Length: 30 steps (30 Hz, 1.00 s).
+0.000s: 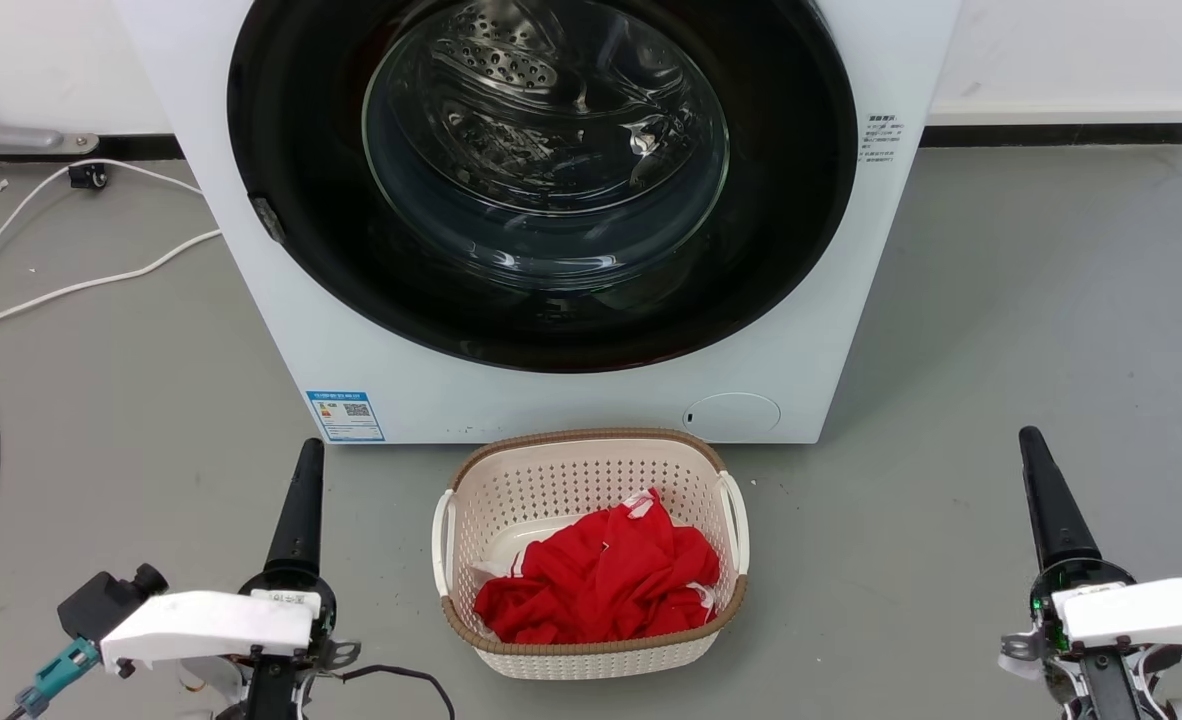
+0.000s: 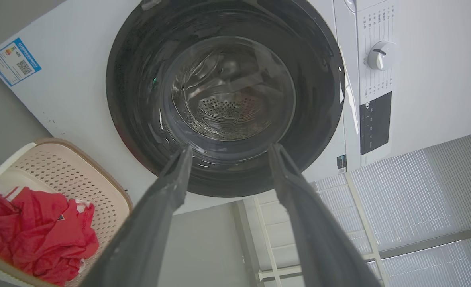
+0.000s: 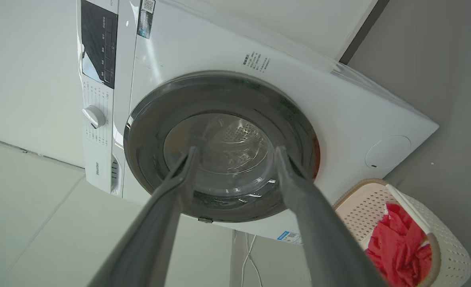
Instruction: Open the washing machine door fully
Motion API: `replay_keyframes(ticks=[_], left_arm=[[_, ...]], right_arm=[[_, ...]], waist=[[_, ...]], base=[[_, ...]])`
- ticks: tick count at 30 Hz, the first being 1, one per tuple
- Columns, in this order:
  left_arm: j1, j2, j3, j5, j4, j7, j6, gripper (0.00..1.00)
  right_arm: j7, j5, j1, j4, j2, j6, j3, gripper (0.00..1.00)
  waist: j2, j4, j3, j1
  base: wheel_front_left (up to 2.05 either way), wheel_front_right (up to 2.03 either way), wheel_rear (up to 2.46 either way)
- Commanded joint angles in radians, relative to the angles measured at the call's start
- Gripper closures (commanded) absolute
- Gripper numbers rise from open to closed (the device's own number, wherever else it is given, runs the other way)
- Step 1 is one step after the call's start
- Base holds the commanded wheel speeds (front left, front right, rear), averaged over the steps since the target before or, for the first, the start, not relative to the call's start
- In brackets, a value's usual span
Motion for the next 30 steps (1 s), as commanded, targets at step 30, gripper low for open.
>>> replay_keyframes(ticks=[30], left_arm=[[-0.019,0.003,-0.106,0.608,-0.089,-0.112,0.05,0.0]], right_arm=[[-0.111,-0.641,0.048,-0.101,0.001,0.0,0.05,0.0]], waist=[[-0.0001,0.004,-0.007,0.0]], base=[[0.0,0.0,0.0]])
